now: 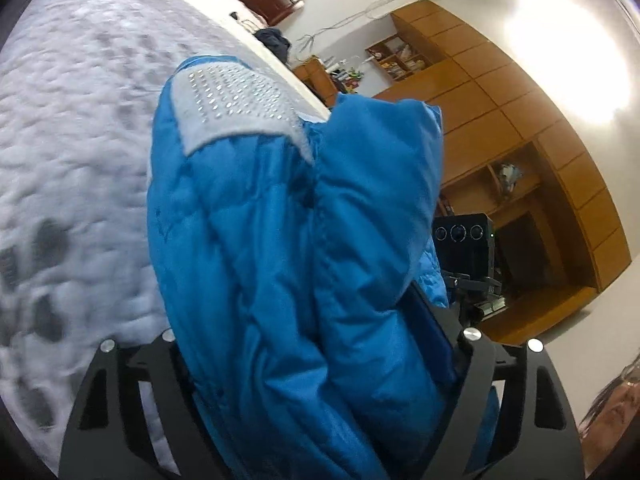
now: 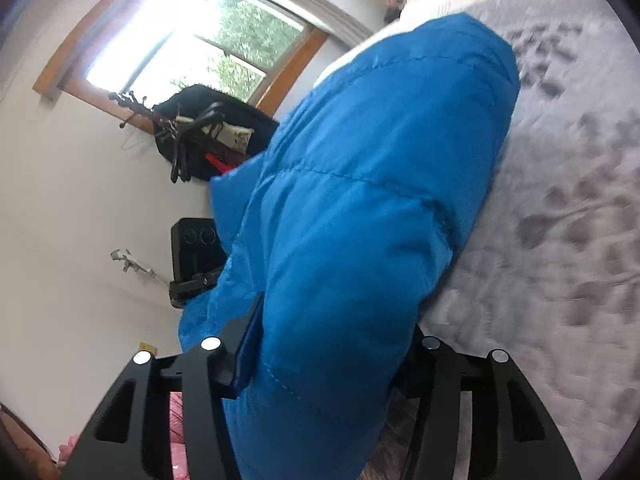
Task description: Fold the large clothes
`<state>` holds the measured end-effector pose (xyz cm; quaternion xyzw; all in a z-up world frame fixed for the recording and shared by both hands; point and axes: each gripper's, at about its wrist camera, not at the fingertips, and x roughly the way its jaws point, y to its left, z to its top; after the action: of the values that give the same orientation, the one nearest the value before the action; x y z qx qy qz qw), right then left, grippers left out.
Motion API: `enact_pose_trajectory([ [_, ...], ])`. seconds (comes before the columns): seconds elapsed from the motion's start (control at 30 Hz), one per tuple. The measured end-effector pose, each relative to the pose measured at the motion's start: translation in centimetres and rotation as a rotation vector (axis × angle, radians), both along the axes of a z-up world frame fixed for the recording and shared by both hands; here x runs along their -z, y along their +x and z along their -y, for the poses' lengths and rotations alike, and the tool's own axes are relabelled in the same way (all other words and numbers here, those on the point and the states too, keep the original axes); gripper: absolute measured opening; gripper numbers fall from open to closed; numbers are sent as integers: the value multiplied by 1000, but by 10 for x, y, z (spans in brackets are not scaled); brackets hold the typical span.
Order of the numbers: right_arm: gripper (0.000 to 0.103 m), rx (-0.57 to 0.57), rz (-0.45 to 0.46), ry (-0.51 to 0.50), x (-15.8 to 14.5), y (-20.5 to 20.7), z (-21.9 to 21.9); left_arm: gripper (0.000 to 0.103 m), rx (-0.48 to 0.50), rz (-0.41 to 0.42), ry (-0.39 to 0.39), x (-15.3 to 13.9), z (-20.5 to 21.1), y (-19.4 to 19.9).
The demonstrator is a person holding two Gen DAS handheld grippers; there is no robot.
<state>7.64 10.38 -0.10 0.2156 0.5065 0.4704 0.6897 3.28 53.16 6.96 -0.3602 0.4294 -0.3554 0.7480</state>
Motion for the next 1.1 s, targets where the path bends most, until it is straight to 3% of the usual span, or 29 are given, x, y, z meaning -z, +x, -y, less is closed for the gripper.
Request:
enact_pose_trajectory([
  [0.23, 53, 101, 95, -32, -49, 6, 70, 80, 64, 87, 1, -39, 73, 43],
  [0.37, 53, 152, 92, -65, -54, 24, 105, 79, 79, 87, 13, -37, 113, 78],
  [0.57, 53, 209, -19, -102, -13, 61, 136, 75, 67, 6, 51, 4, 139, 114],
  [0.73, 57, 208, -106, -43, 31, 78, 158, 78, 67, 22, 92, 17, 146, 120],
  [1.0, 75, 217, -130, -41, 61, 81, 180, 86, 42, 54, 134, 23, 150, 109],
  [1.1, 88, 233, -113, -78, 60, 76, 179, 88, 21, 60, 150, 25, 142, 98],
])
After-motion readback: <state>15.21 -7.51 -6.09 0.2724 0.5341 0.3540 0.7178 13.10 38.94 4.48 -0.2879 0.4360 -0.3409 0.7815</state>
